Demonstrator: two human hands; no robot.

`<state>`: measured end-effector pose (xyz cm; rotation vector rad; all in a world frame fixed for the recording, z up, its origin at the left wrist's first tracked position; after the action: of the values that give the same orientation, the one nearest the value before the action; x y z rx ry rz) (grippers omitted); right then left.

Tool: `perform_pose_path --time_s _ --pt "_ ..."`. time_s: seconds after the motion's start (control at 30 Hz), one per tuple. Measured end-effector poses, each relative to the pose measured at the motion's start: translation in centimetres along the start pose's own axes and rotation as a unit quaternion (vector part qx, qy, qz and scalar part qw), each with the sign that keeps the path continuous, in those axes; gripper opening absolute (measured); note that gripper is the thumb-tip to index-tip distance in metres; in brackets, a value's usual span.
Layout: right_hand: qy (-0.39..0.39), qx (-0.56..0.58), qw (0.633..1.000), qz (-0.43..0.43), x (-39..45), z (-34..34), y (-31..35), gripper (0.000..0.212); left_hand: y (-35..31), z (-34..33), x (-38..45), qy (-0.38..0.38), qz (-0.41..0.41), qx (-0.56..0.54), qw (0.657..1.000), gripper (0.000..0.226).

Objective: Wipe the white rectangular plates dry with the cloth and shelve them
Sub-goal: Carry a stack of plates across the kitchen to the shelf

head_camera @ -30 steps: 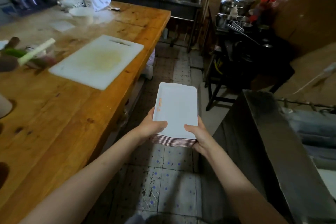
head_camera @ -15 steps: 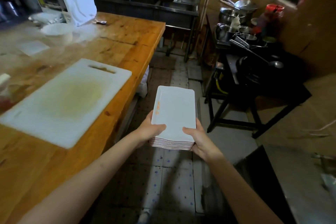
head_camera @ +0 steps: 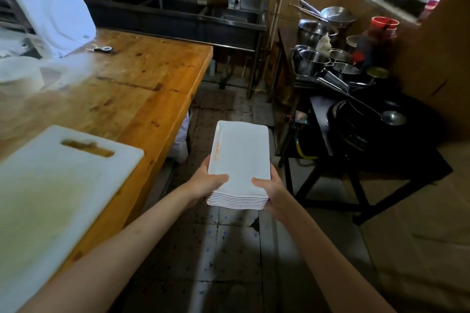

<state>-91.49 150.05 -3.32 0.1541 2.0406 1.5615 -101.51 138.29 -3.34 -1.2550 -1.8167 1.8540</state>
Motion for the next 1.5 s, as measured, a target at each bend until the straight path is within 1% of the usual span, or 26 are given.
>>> perform_pose_path --time_s 0.1,0.17,0.23,0.33,0.4,0.53,0.67,0.83,0.93,1.07,1.2,1.27,1.4,1.5 --pt "0.032 -0.013 0.999 0.001 4.6 1.9 2.0 0.076 -1.6 -0.4 4.5 -0.021 0.007 -0.010 1.000 0.081" --pt "0.038 -0.027 0.999 -0.002 7.9 3.2 3.4 0.076 -2.9 -0.6 7.8 -0.032 0.009 -0.014 0.999 0.085" --pt "0.043 -0.047 0.998 -0.005 11.1 4.2 4.8 0.076 -4.2 -0.4 10.5 -0.053 0.004 -0.009 0.999 0.078" --pt "0.047 -0.059 0.997 -0.010 15.4 5.1 6.3 0.064 -6.0 0.0 14.2 -0.072 0.008 -0.009 0.997 0.069" --pt "0.052 -0.052 0.997 -0.017 18.2 5.5 7.2 0.060 -7.2 0.4 16.7 -0.078 0.006 -0.005 0.997 0.067" --pt "0.068 -0.050 0.996 -0.016 24.2 5.1 9.1 0.060 -9.5 2.3 21.9 -0.094 0.011 -0.003 0.996 0.064" --pt "0.040 -0.053 0.998 -0.025 30.7 5.0 11.4 0.059 -12.4 4.8 28.2 -0.090 0.015 0.007 0.996 0.062" --pt "0.030 -0.036 0.999 -0.005 39.3 4.5 14.7 0.071 -17.0 7.7 36.3 -0.095 0.010 0.012 0.995 0.062" --pt "0.026 -0.029 0.999 -0.001 43.5 4.7 16.4 0.073 -19.0 8.9 40.4 -0.090 0.012 0.021 0.996 0.064" --pt "0.034 -0.018 0.999 0.011 49.0 5.3 18.5 0.067 -21.2 9.9 45.9 -0.085 0.022 0.024 0.996 0.064" --pt "0.045 -0.029 0.998 0.019 54.9 6.1 20.6 0.068 -23.2 10.8 51.9 -0.084 0.034 0.029 0.995 0.064" --pt "0.053 -0.026 0.998 0.019 58.1 6.7 21.5 0.066 -24.2 11.4 55.1 -0.094 0.037 0.024 0.995 0.060" --pt "0.058 -0.046 0.997 0.016 65.2 8.2 24.3 0.064 -26.3 12.2 62.0 -0.114 0.040 0.010 0.993 0.062" --pt "0.074 -0.055 0.996 0.021 70.0 9.1 27.3 0.057 -28.4 12.7 66.7 -0.136 0.038 0.009 0.990 0.053"
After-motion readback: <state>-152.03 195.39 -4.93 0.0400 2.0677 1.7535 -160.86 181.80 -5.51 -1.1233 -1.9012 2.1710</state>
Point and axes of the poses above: each hand's wrist, its own x-axis towards the middle knuckle, its own z-axis out of the back of the hand, y = z × x, the point moved 9 cm from there along x, towards the middle knuckle, and after that the axes turned 9 degrees about -x, right-handed, at the moved point
